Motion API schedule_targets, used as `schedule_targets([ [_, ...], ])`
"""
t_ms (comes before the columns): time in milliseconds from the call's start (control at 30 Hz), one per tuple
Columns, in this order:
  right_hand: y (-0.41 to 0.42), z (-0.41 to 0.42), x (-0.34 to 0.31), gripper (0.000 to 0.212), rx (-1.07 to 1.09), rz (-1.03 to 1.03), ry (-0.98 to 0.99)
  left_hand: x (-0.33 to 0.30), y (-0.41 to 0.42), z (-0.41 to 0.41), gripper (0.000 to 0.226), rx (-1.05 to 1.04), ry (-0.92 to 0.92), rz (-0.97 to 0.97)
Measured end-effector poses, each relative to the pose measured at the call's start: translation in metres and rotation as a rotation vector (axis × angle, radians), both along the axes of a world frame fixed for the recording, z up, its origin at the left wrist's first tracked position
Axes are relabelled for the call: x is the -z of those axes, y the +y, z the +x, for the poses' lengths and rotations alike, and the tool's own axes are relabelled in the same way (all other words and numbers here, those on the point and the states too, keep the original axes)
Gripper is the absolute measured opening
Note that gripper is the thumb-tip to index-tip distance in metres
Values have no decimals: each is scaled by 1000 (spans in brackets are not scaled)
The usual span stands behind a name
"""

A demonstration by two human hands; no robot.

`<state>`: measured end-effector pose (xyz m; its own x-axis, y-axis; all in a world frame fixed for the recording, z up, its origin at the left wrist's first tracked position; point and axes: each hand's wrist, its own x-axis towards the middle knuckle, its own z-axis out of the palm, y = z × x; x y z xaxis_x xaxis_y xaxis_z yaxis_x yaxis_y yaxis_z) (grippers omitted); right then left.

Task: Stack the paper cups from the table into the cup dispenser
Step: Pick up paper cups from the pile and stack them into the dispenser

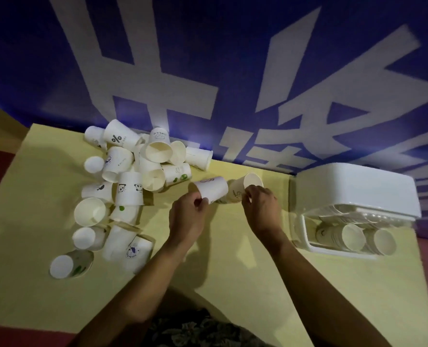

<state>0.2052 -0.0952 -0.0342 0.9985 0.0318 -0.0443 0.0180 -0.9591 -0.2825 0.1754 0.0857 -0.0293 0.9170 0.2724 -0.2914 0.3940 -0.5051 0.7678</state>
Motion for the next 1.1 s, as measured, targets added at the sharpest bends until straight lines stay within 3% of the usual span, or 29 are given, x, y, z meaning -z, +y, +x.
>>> schedule_targets([
  [200,-60,-65,-26,5,163,141,-170,-23,-49,-13,20,227,-194,153],
  [433,-142,-118,-34,2,331,259,-229,-38,-138,-39,15,450,-308,118],
  [600,-211,-142,-34,5,369,273,-255,-42,-206,-56,3,492,-329,101],
  [867,-317,-156,-40,8,395,246,-377,-51,-311,-71,16,598,-430,125],
  [1100,-385,-150,-35,10,286,185,-331,-39,-374,-65,19,656,-393,260],
])
